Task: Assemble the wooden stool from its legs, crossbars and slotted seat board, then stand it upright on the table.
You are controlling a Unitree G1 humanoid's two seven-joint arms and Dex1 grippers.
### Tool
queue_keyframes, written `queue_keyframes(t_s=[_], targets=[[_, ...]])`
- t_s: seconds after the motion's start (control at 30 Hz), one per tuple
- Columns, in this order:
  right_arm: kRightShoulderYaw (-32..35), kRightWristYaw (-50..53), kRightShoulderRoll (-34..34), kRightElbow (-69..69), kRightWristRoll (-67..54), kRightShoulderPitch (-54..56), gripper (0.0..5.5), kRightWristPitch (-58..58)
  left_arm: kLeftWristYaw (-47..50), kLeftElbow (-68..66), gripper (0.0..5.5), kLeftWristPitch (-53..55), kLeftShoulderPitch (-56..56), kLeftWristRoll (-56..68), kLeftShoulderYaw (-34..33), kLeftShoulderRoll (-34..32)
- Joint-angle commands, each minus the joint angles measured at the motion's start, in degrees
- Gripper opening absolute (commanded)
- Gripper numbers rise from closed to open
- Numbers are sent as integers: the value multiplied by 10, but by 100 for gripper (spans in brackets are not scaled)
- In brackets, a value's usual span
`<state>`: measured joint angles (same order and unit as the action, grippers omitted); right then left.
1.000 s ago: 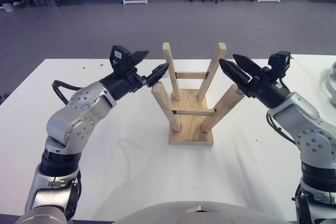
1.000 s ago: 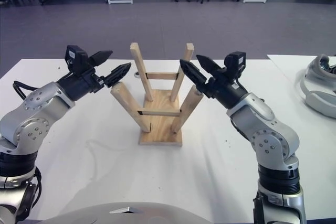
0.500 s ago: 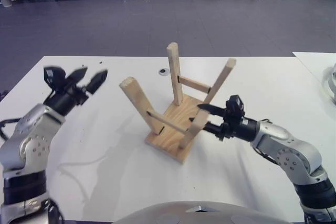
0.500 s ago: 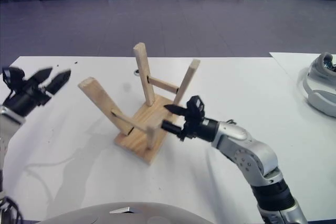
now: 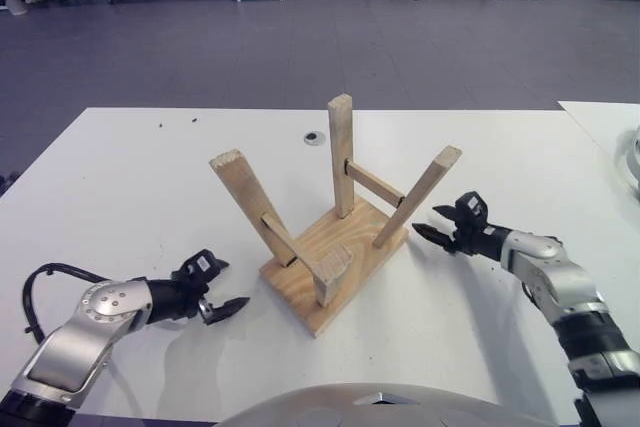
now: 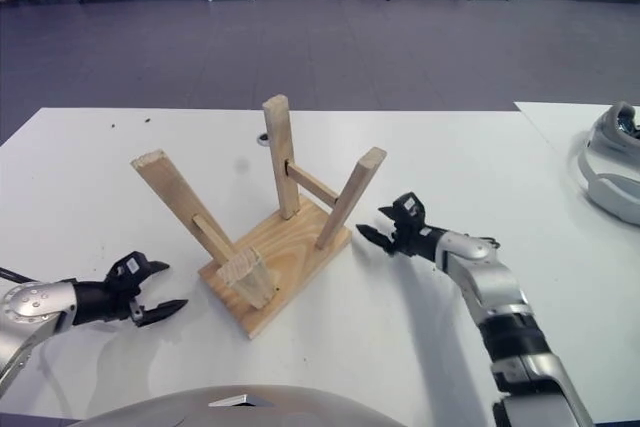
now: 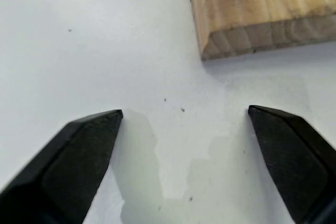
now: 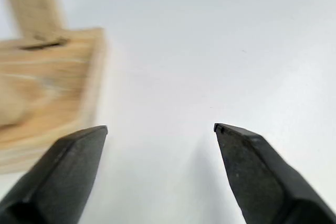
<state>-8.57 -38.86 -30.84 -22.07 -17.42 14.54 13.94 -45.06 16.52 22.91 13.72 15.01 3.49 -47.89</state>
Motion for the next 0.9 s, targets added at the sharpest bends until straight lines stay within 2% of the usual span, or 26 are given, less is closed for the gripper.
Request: queue_keyframes(t_s=[0.03, 0.13, 0.2, 0.4, 0.47, 0.57, 0.73, 0.8, 0.9], targets=[[-41, -30, 59, -108, 60, 54, 382, -77, 64, -138, 442, -40, -109, -69, 41, 81], [-31, -96, 25, -29, 40, -8, 382, -69, 97, -216, 442, -74, -187, -82, 51, 150], [-18, -78, 14, 0, 49, -30, 382, -69, 113, -226, 442, -85, -193, -81, 39, 170], [58, 54, 10, 169, 67, -158, 382, -18, 184, -150, 442, -109, -54, -107, -58, 148], [65, 70, 8, 216, 75, -198, 382, 1, 169, -84, 442, -87, 6, -96, -51, 148], [54, 72, 10, 259, 81, -235, 382, 19, 143, 4, 442, -35, 55, -80, -5, 152], [3, 33, 36, 378, 26, -249, 382, 75, 168, 83, 442, 42, 25, -66, 40, 200], [15, 26, 44, 446, -24, -242, 382, 112, 173, 142, 442, 83, 3, -27, 30, 219], [68, 11, 11, 521, -95, -207, 382, 208, 153, 223, 442, 160, -28, 63, -40, 212]])
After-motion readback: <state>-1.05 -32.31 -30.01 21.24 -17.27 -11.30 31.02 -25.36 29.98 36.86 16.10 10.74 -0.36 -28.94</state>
